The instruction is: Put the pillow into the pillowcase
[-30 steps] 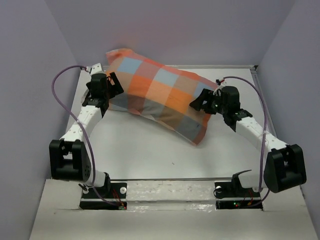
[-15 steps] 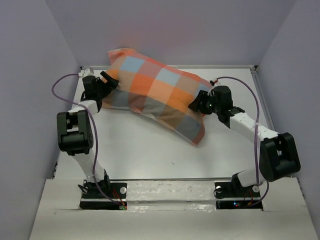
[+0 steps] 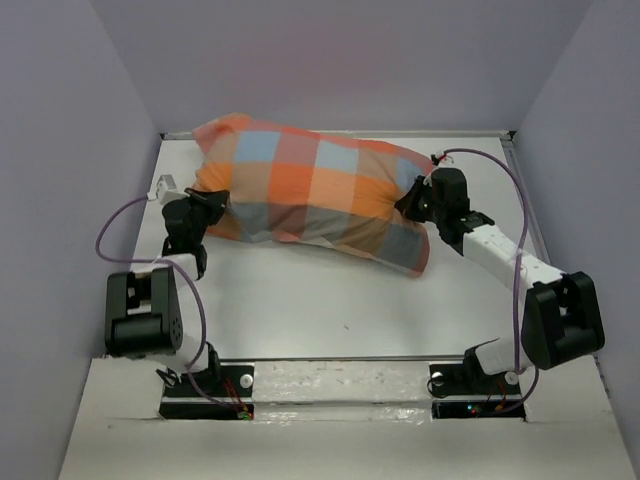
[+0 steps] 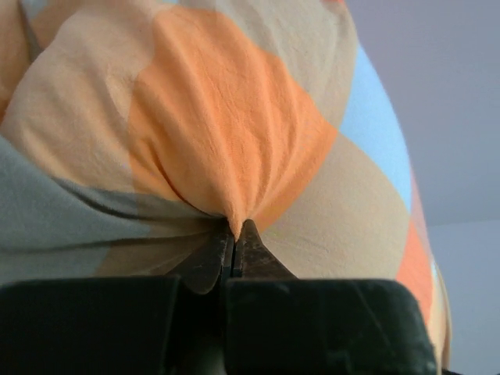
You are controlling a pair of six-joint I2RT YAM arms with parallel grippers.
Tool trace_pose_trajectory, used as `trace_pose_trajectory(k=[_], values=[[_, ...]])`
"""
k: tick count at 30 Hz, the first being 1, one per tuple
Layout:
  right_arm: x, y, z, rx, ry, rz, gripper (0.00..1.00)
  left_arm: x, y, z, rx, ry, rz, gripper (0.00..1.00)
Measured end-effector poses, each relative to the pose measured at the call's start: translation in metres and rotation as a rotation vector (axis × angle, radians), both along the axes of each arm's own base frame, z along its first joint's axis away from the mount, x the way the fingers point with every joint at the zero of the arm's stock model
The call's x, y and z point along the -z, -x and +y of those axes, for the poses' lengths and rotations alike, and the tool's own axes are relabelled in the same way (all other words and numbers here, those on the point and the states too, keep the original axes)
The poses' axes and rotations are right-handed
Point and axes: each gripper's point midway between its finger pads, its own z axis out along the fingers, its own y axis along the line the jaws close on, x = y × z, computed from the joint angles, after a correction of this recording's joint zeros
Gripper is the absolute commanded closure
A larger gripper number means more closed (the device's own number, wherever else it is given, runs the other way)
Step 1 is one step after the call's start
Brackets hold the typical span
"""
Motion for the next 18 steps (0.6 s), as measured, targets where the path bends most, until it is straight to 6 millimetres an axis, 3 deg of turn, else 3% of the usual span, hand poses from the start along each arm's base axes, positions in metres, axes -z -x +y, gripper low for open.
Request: trace_pose_trajectory(k=[3,8,11,15,16,17,18], values=[[-0.01,0.008,-0.007,0.018,0.011,-0.027,1.0,-0.019,0.047,0.001,-0.044,0.008,-0.042,1.0],[-0.02,0.05,-0.027,0.05,0.03,-0.04,1.0,-0.038,0.108,0.0,-0.083,-0.01,-0.102,0.97],[-0.031,0.071,-0.035,0.058,0.032,-0.058,1.0,-0.042,0.134,-0.003,-0.079,-0.032,-0.126,0.82],[-0.044,0.099,-0.05,0.092,0.032,-0.097,0.93,-0.059,0.164,-0.005,-0.068,-0.085,-0.183,0.33],[-0.043,0.104,-0.055,0.109,0.04,-0.099,0.89,-0.061,0.169,-0.006,-0.063,-0.103,-0.189,0.1],[-0.042,0.108,-0.062,0.131,0.053,-0.101,0.76,-0.066,0.174,-0.008,-0.052,-0.111,-0.209,0.02],[-0.04,0.11,-0.066,0.148,0.064,-0.098,0.6,-0.07,0.178,-0.011,-0.036,-0.124,-0.221,0.01]])
